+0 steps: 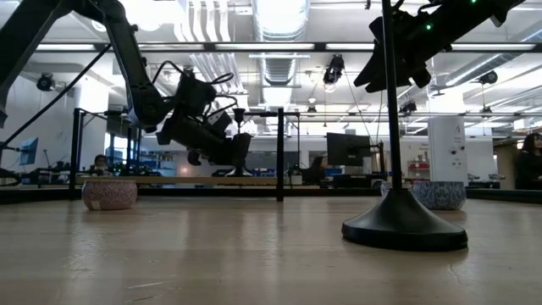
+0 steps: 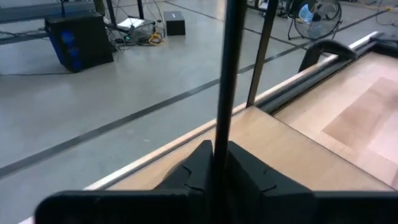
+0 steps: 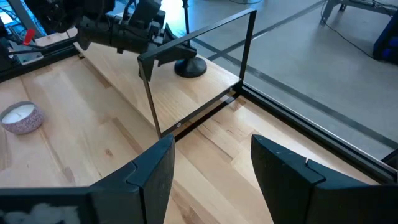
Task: Pick & Place candle stick holders
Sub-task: Put the top black candle holder on the shelf
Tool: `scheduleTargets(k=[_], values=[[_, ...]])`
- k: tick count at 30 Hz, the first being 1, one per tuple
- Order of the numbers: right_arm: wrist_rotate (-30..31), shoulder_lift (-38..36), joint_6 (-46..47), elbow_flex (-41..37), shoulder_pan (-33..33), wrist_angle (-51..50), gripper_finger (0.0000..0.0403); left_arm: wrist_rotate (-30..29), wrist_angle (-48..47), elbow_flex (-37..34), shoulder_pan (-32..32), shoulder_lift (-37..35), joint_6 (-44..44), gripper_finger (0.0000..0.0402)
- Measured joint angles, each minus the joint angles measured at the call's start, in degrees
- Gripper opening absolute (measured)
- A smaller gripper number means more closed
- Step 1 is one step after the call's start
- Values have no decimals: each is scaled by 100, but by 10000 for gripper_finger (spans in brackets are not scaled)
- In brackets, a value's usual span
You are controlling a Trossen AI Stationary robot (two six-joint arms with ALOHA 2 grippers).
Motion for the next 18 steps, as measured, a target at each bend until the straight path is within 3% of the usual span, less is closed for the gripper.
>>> scheduleTargets(k=[18], values=[[0,0,0,0,-4,1,203,33,8,-1,-2,-23,-294,100]])
